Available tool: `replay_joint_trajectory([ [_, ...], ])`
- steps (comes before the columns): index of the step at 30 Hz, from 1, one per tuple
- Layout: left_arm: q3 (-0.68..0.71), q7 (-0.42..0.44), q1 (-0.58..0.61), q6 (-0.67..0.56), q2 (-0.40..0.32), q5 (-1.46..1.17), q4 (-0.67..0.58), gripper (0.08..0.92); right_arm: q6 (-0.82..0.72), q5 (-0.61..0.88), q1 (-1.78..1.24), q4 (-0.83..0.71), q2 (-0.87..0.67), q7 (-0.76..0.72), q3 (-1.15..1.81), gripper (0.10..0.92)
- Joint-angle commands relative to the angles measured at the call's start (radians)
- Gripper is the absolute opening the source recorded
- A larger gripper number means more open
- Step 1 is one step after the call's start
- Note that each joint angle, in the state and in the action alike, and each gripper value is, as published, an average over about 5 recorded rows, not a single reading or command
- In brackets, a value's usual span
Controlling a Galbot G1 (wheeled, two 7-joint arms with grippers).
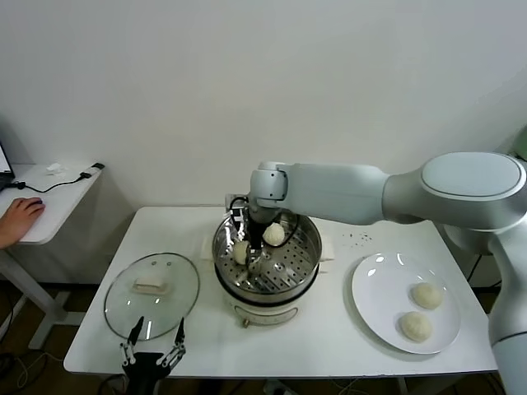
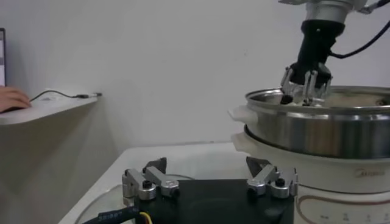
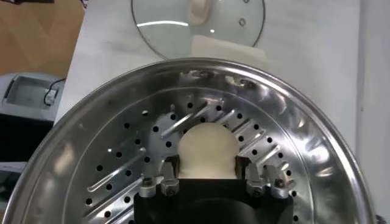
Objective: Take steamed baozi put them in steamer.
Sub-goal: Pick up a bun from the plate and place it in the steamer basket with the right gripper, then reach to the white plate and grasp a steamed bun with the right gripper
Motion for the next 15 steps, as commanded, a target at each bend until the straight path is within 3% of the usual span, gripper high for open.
replay_joint_trajectory([
  [1, 0.006, 0.0, -0.009, 0.0, -0.012, 0.014, 0.006, 0.823, -0.007, -0.005, -0.009, 0.008, 0.0, 0.005, 0.011, 0.759],
  [5, 0.007, -0.001, -0.003, -0.006, -0.01, 0.013, 0.01, 0.823, -0.006, 0.006, 0.034, 0.05, -0.041, 0.002, 0.024, 0.817],
  [9, 0.009, -0.002, 0.0, -0.008, -0.009, 0.013, 0.008, 0.823, 0.003, 0.015, 0.105, 0.123, -0.128, -0.004, 0.026, 0.822],
  [15, 0.009, -0.005, 0.003, -0.016, -0.011, 0.016, -0.005, 0.823, 0.058, 0.017, 0.242, 0.325, -0.381, -0.012, 0.013, 0.823],
])
